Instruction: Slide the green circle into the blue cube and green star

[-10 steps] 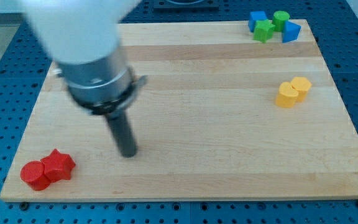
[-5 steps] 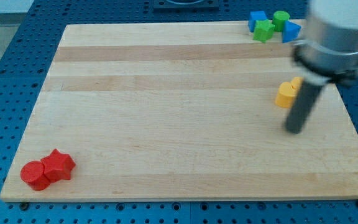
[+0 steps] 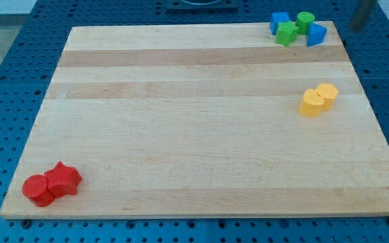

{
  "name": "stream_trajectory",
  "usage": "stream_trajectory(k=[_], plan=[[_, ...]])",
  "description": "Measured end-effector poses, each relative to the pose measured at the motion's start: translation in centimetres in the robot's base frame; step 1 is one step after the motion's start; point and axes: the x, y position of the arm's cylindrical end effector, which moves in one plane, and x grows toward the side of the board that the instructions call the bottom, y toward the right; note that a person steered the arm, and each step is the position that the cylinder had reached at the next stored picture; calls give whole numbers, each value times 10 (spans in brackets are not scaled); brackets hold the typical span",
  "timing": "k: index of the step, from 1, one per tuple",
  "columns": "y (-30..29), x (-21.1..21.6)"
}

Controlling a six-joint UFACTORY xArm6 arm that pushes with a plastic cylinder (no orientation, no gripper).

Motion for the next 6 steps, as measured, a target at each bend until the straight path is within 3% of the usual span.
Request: stream_trajectory(k=[2,4,6], plan=[[-14,-3],[-95,-3],[-138,41]])
